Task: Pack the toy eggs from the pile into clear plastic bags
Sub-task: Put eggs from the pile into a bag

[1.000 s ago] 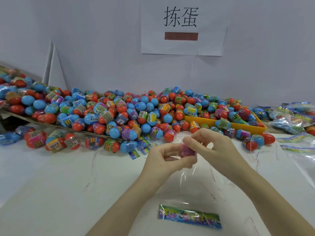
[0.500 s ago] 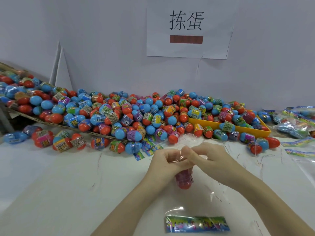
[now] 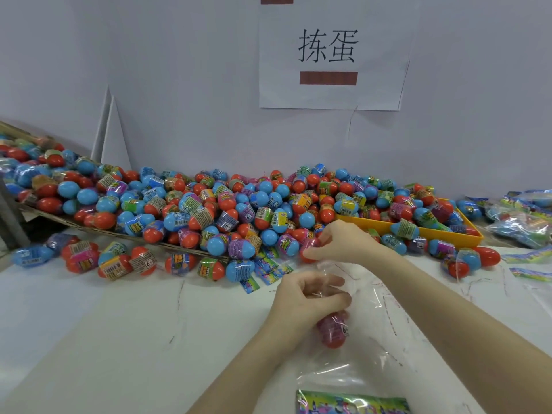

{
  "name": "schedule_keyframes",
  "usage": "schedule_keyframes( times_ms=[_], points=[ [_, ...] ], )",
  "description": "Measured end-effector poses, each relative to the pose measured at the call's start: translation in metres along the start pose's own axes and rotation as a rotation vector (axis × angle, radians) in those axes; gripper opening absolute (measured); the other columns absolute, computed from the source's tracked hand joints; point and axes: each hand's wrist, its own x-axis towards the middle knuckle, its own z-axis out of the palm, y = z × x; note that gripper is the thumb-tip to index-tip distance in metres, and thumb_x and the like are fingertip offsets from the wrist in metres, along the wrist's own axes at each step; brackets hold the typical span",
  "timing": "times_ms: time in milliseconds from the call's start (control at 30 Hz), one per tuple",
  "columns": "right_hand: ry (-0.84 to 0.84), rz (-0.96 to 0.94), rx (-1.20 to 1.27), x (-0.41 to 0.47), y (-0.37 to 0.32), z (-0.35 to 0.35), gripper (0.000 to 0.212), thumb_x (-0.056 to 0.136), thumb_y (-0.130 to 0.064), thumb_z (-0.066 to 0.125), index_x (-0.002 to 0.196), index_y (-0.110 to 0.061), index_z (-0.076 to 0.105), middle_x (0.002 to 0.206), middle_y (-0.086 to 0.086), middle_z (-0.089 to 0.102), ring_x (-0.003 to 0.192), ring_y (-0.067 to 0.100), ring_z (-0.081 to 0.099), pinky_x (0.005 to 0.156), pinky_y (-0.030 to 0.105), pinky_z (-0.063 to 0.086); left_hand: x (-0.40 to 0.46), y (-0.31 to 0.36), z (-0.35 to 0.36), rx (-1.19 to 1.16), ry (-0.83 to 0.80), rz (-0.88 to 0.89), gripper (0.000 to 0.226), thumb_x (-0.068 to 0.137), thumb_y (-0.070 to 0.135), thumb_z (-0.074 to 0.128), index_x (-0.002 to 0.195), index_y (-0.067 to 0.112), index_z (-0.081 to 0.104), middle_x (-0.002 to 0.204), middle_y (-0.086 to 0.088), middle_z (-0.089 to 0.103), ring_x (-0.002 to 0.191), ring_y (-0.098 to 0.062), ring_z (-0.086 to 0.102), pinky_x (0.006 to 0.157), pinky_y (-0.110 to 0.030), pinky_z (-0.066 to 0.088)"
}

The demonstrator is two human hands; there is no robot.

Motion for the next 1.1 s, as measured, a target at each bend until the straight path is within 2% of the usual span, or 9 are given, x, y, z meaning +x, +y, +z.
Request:
schedule_keyframes(
  times_ms=[133, 233, 333, 467, 600, 733, 900, 1000, 1100],
  points=[
    [0.143, 0.013, 0.23, -0.008, 0.004, -0.005, 0.033, 0.065, -0.023, 0.076, 0.087, -0.022, 0.053, 0.088, -0.005, 0.059, 0.082, 0.014, 0.057, 0.073, 0.033, 0.052, -0.001, 0.002, 0.001, -0.044, -0.001, -0.01, 0.02, 0.071, -0.009, 0.072, 0.083, 0.007, 0.067, 0.066, -0.003, 0.069, 0.054, -0.013, 0.065, 0.053, -0.02, 0.051],
    [0.314, 0.028, 0.653, -0.029, 0.009, -0.023, 0.034, 0.067, -0.018, 0.076, 0.088, -0.027, 0.051, 0.086, -0.006, 0.06, 0.076, 0.007, 0.057, 0.057, 0.023, 0.046, 0.0, 0.005, -0.001, -0.078, 0.0, -0.008, 0.023, 0.071, -0.007, 0.072, 0.087, 0.008, 0.067, 0.07, -0.003, 0.072, 0.058, -0.013, 0.067, 0.054, -0.019, 0.051],
    [0.408, -0.076, 0.891, -0.062, 0.018, -0.036, 0.03, 0.065, -0.031, 0.077, 0.085, -0.036, 0.055, 0.076, -0.008, 0.068, 0.07, 0.007, 0.063, 0.055, 0.016, 0.043, 0.0, 0.007, -0.001, -0.139, 0.014, 0.015, 0.025, 0.07, -0.006, 0.072, 0.09, 0.007, 0.066, 0.069, -0.004, 0.072, 0.059, -0.016, 0.068, 0.057, -0.02, 0.052],
    [0.382, -0.261, 0.754, -0.103, 0.022, -0.036, 0.038, 0.049, -0.059, 0.068, 0.082, -0.04, 0.061, 0.074, -0.021, 0.067, 0.065, -0.006, 0.058, 0.054, 0.005, 0.041, -0.001, 0.008, 0.002, -0.159, -0.007, 0.044, 0.027, 0.07, -0.003, 0.072, 0.096, 0.005, 0.066, 0.072, -0.003, 0.072, 0.059, -0.016, 0.068, 0.056, -0.018, 0.051],
    [0.342, -0.291, 0.545, -0.108, 0.025, -0.027, 0.027, 0.062, -0.044, 0.07, 0.085, -0.047, 0.056, 0.077, -0.038, 0.06, 0.075, -0.011, 0.054, 0.06, 0.004, 0.037, -0.005, 0.01, 0.004, -0.073, -0.065, 0.087, 0.028, 0.071, -0.006, 0.071, 0.097, 0.006, 0.069, 0.08, -0.004, 0.074, 0.065, -0.015, 0.068, 0.061, -0.02, 0.053],
    [0.267, -0.316, 0.498, -0.11, 0.029, -0.025, 0.033, 0.074, -0.026, 0.071, 0.086, -0.051, 0.054, 0.077, -0.043, 0.057, 0.083, -0.013, 0.051, 0.067, 0.002, 0.035, -0.007, 0.01, 0.003, -0.021, -0.085, 0.113, 0.034, 0.069, -0.005, 0.072, 0.099, 0.009, 0.07, 0.085, -0.004, 0.074, 0.074, -0.014, 0.068, 0.067, -0.022, 0.054],
    [0.188, -0.296, 0.366, -0.115, 0.033, -0.028, 0.037, 0.074, -0.034, 0.069, 0.083, -0.062, 0.048, 0.084, -0.037, 0.056, 0.091, -0.005, 0.043, 0.082, 0.021, 0.033, -0.007, 0.01, 0.003, -0.005, -0.043, 0.111, 0.04, 0.068, -0.002, 0.073, 0.107, 0.004, 0.066, 0.088, -0.011, 0.074, 0.077, -0.016, 0.07, 0.068, -0.022, 0.055],
    [0.168, -0.282, 0.374, -0.117, 0.032, -0.029, 0.036, 0.074, -0.035, 0.069, 0.087, -0.062, 0.048, 0.085, -0.037, 0.055, 0.091, -0.01, 0.044, 0.081, 0.014, 0.034, -0.007, 0.009, 0.004, -0.025, -0.022, 0.099, 0.037, 0.071, -0.002, 0.071, 0.107, 0.002, 0.065, 0.089, -0.012, 0.073, 0.077, -0.02, 0.071, 0.067, -0.022, 0.055],
    [0.173, -0.276, 0.326, -0.118, 0.031, -0.03, 0.028, 0.069, -0.054, 0.061, 0.088, -0.066, 0.044, 0.078, -0.036, 0.057, 0.092, -0.007, 0.046, 0.094, 0.033, 0.032, -0.008, 0.009, 0.005, -0.047, -0.019, 0.088, 0.035, 0.07, 0.005, 0.071, 0.105, 0.006, 0.066, 0.089, -0.011, 0.074, 0.078, -0.02, 0.071, 0.067, -0.02, 0.055]
  ],
)
